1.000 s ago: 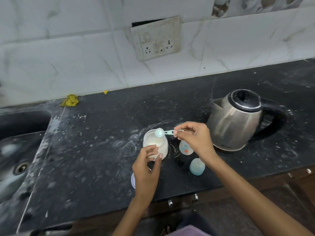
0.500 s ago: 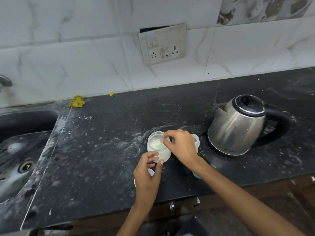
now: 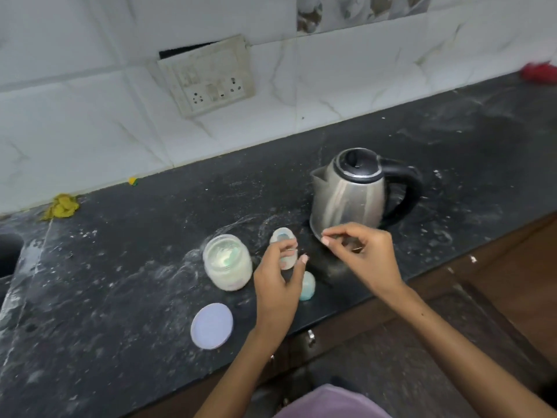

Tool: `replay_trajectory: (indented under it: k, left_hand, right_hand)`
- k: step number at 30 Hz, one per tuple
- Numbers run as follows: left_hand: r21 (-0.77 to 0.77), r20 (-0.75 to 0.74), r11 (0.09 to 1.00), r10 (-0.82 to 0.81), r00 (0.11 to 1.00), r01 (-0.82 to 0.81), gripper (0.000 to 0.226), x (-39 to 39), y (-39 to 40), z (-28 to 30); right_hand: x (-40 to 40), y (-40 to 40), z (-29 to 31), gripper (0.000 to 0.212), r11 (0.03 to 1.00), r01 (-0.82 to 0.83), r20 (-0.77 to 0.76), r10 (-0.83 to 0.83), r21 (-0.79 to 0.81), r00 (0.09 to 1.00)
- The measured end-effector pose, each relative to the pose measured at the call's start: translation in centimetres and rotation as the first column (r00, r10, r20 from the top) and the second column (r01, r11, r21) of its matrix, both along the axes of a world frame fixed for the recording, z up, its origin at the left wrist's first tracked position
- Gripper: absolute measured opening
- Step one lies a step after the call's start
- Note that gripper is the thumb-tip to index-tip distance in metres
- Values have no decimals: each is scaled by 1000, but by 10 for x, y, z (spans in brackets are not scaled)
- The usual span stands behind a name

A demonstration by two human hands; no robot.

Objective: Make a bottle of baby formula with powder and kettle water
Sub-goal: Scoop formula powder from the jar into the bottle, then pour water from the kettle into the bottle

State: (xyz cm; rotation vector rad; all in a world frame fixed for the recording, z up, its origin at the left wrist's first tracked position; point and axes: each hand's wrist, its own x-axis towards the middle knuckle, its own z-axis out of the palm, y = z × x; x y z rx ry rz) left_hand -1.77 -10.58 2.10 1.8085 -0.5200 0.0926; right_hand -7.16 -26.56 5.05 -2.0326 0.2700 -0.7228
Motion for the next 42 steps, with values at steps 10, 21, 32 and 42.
replay_trajectory:
  k: [10,21,32,42]
  left_hand:
    - [36,17,994,100,995,-100,25,6,-68,6]
    - [150,-88,876,473,877,-458,69,7,-69,-35]
    - [158,-235,878,479,846,-453,49,37,-68,-39]
    - [118,-281,948,317,906,-295,62,65,-71,-26]
  right_hand:
    - [5,-152,22,40,896,251,160,-205,-367,966]
    - [47,-194,8,46,965,-204,70,195,166,978]
    - [57,-187,31,45,938,-261,86,248,228,965]
    - [67,-182,65,47,926,-359,-6,362,112,932]
